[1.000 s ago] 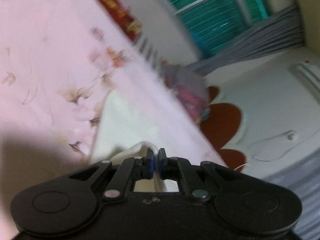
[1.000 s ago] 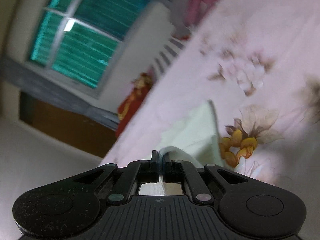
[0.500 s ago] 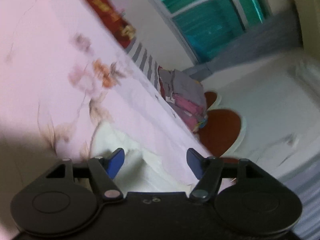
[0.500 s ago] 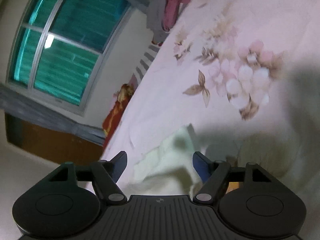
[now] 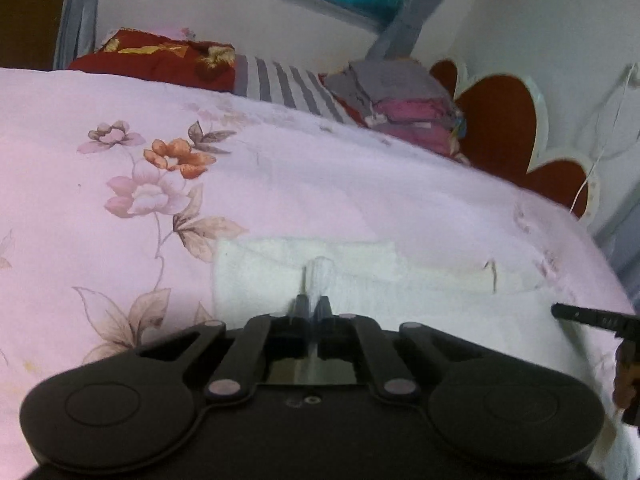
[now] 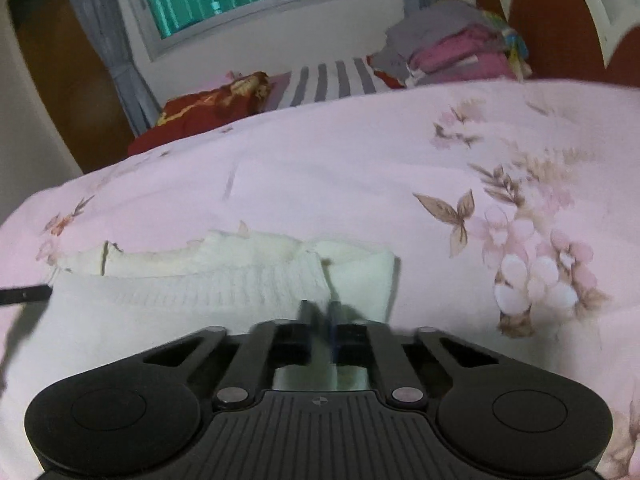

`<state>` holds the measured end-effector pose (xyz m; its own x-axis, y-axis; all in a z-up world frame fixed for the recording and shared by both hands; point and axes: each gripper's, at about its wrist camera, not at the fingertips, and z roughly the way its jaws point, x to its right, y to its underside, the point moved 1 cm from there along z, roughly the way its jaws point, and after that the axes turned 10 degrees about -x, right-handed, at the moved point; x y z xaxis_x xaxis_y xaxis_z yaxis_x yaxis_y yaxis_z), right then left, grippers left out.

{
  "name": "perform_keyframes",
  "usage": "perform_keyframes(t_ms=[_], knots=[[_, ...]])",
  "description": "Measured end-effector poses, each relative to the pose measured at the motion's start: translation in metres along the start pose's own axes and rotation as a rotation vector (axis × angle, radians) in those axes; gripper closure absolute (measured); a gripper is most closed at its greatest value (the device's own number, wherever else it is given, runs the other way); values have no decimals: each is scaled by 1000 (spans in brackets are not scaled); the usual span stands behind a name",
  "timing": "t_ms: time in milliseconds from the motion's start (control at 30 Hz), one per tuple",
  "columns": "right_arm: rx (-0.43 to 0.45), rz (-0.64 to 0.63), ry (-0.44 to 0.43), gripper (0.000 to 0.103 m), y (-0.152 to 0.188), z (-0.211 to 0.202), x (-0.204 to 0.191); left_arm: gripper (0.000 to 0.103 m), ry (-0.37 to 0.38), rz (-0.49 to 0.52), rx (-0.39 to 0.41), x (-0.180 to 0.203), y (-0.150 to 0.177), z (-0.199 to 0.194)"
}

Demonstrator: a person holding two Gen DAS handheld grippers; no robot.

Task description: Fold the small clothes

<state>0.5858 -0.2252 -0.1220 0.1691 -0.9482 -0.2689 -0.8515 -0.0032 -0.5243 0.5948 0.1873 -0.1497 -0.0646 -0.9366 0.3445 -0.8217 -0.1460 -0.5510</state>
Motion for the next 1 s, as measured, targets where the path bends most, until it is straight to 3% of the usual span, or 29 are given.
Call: perform_keyframes(t_ms=[133,200,333,400,467,500,533,567,600,633,700,733,833,933,1000], knots=[[110,-41,17,102,-3,-10,-4,100,6,22,99,7,-5,-15],[149,-52,26,102,-5,-15,-5,100,-7,21,101,8,-9,-11],[56,3,66,102,-12,15,2,100,-52,10,2,5,-13,23],[35,20,73,102,-11,27,5,96,-52,6,17,4,-10,24],[20,29,67,101,-12,25,5,78,-85,6,22,7,-8,14],[8,38,59,101,-13,23,6,49,-128,14,43,12,-6,5],[2,30,82,93,-14,18,4,28,-162,47,94,21,-2,-8],[11,10,126,58,-14,11,-2,24,-162,93,159,33,5,-20],[66,-25,178,37,-10,-1,-9,28,-125,118,165,44,9,-24],[144,-77,162,29,-3,-13,-18,35,-76,140,139,57,12,-22],[127,-171,76,44,4,-16,-44,43,-13,242,66,90,19,-7],[107,-220,56,60,8,-10,-59,47,-7,291,46,104,23,2],[41,-328,-24,64,17,14,-98,45,-2,338,2,127,31,23],[23,-385,-35,63,21,26,-109,39,-139,345,28,112,31,23],[24,-355,26,62,17,24,-90,38,-269,313,35,81,30,16]])
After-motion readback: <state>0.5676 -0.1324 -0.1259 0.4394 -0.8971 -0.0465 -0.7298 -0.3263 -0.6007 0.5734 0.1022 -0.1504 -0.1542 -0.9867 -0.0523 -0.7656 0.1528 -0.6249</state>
